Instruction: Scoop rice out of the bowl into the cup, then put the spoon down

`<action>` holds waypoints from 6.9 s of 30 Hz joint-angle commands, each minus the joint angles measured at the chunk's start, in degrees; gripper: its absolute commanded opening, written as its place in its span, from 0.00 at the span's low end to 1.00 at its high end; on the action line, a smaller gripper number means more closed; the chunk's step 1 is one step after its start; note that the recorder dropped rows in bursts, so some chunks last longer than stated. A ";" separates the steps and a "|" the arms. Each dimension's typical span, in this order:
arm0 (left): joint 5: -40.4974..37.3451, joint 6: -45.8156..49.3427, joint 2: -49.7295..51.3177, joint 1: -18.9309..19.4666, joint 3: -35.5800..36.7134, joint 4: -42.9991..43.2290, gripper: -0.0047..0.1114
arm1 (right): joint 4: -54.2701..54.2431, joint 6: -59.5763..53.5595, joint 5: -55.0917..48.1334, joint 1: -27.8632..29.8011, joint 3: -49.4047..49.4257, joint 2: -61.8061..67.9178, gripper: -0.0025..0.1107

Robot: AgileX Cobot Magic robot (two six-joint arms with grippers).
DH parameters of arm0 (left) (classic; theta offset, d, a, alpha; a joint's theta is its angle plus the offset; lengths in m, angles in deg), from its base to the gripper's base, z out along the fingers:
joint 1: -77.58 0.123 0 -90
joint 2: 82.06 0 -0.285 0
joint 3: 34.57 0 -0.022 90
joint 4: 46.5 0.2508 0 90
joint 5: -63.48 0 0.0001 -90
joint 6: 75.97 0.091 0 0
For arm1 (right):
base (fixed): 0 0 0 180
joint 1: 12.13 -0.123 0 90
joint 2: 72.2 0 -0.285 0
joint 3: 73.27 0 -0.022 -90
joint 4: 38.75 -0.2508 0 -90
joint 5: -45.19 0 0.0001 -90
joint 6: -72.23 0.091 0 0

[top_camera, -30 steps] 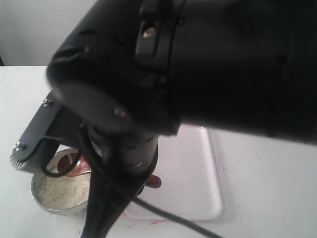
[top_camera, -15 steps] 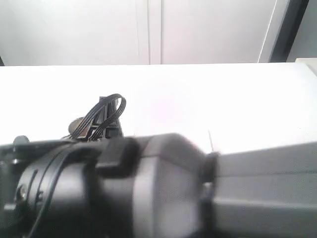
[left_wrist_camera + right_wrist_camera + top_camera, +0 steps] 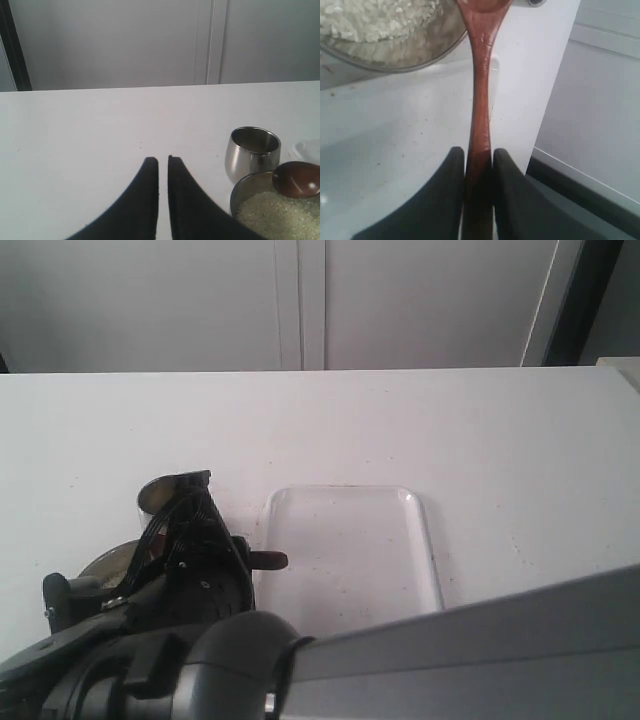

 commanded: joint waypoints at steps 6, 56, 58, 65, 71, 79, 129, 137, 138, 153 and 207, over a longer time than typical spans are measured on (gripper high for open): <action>0.23 -0.08 -0.08 0.12 -0.35 -0.32 0.16 | 1.28 0.74 2.44 1.00 0.12 2.31 0.02; 0.23 -0.08 -0.08 0.12 -0.35 -0.32 0.16 | -40.66 -13.64 0.01 9.33 -14.53 0.71 0.02; 0.23 -0.08 -0.08 0.12 -0.35 -0.32 0.16 | -44.93 -14.80 -0.64 11.14 -14.53 -0.23 0.02; 0.23 -0.08 -0.08 0.12 -0.35 -0.32 0.16 | -50.94 -16.46 0.52 13.67 -14.27 -2.08 0.02; 0.23 -0.08 -0.08 0.12 -0.35 -0.32 0.16 | -52.01 -16.46 2.55 13.67 -14.02 -4.93 0.02; 0.23 -0.08 -0.08 0.12 -0.35 -0.32 0.16 | -53.36 -14.90 11.89 13.67 -5.24 -9.22 0.02; 0.23 -0.08 -0.08 0.12 -0.35 -0.32 0.16 | -48.87 -11.84 12.56 26.04 -7.74 -13.95 0.02; 0.23 -0.08 -0.08 0.12 -0.35 -0.32 0.16 | -47.51 -15.80 6.18 27.50 -19.21 -7.20 0.02; 0.23 -0.08 -0.08 0.12 -0.35 -0.32 0.16 | -47.63 -16.49 5.24 27.50 -20.56 -6.06 0.02; 0.23 -0.08 -0.08 0.12 -0.35 -0.32 0.16 | -49.05 -18.40 5.19 26.62 -25.12 1.40 0.02; 0.23 -0.08 -0.08 0.12 -0.35 -0.32 0.16 | -20.81 -10.20 -2.36 15.82 -25.01 6.07 0.02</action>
